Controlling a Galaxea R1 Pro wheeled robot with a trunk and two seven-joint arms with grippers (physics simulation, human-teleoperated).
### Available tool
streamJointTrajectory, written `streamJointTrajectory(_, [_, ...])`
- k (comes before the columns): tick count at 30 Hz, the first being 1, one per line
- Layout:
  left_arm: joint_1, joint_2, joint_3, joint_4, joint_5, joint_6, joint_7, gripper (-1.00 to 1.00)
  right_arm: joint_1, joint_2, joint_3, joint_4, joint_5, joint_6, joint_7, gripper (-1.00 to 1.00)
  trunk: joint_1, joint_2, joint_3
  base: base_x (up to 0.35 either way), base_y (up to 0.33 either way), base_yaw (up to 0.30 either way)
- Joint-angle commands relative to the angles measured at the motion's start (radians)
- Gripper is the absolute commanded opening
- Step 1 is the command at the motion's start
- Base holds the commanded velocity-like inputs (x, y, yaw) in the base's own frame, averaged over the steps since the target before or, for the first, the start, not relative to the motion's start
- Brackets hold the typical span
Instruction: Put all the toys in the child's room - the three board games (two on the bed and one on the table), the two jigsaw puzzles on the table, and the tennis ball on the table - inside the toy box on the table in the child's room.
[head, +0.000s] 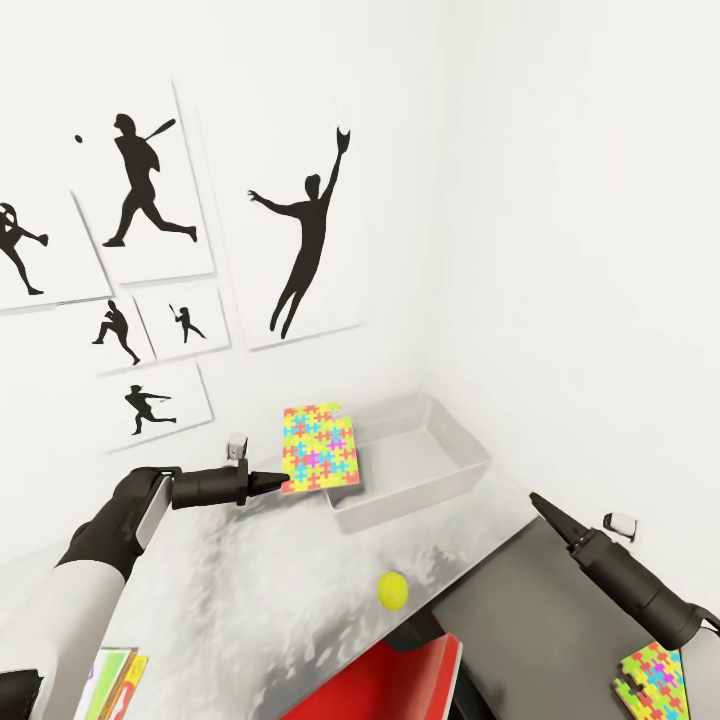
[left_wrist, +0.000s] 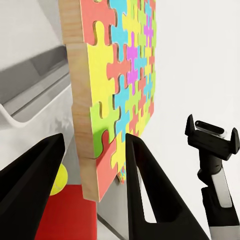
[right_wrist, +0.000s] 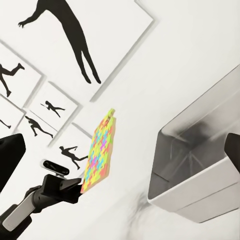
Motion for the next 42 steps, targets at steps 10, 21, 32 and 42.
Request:
streamJointTrajectory(10, [-0.001, -0.003, -0.007, 0.001, -0.001, 0.005, -0.001, -1.00, -0.001, 0.000, -0.002, -0.001, -0.002, 0.006, 0.002, 1.00, 0.001, -0.002, -0.002, 0.000, 0.000, 0.000])
streamJointTrajectory(21, [-0.044, -0.120, -0.027, 0.002, -0.006, 0.013, 0.116, -1.00, -0.001, -0.005, -0.006, -0.001, -0.003, -0.007, 0.006, 1.00, 0.001, -0.002, -0.002, 0.000, 0.000, 0.000])
streamJointTrajectory(32, [-0.147, -0.238, -0.024, 0.046, 0.003, 0.013, 0.388, -1.00, 0.000, -0.010, -0.015, -0.002, -0.011, -0.005, 0.014, 1.00, 0.001, -0.002, -0.002, 0.000, 0.000, 0.000])
streamJointTrajectory(42, [-0.180, -0.267, -0.016, 0.122, 0.005, 0.009, 0.542, -1.00, 0.000, -0.010, -0.021, -0.004, -0.016, -0.004, 0.011, 1.00, 0.001, -0.002, -0.002, 0.000, 0.000, 0.000])
